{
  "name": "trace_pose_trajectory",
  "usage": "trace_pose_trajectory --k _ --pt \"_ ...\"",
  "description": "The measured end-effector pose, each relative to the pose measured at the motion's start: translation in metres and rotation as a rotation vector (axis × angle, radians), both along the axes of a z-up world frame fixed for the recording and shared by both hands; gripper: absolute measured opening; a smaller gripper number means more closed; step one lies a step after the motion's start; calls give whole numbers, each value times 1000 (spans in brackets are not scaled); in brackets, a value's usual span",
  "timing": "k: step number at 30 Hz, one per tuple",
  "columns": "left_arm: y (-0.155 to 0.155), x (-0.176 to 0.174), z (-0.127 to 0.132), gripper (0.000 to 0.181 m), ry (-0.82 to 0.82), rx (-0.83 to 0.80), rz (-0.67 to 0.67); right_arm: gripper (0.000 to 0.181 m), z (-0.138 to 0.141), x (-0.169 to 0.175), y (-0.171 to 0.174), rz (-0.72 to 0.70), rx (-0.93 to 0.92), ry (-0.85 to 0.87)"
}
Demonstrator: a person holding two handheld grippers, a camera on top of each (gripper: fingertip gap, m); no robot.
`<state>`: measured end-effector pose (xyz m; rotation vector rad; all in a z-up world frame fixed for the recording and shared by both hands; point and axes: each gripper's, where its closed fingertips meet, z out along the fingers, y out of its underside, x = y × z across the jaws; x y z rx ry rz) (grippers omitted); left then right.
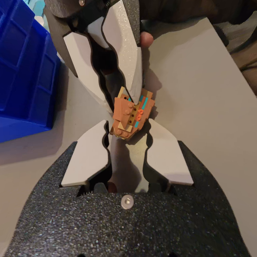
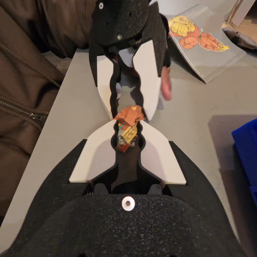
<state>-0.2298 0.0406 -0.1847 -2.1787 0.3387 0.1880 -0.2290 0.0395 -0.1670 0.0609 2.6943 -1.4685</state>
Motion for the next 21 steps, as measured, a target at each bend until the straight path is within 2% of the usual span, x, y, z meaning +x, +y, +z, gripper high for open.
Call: trace_pose_trajectory --k 3,6,11,16,19,21 --pt "0 -1 -1 50 -13 -9 18 24 1 -2 1 3 6 33" --pt "0 -1 -2 48 18 -33 41 33 2 -5 1 -20 41 120" --pt "-2 -5 -5 46 -16 -66 107 36 18 -10 0 -90 17 195" --pt "-1 -5 -5 46 -9 -75 130 38 31 -7 -4 -102 13 281" --pt "-1 -7 -6 41 -27 -85 153 38 46 -4 -4 -113 -27 310" --pt "-2 -6 -8 35 -60 -98 158 38 44 -5 -3 -121 29 371"
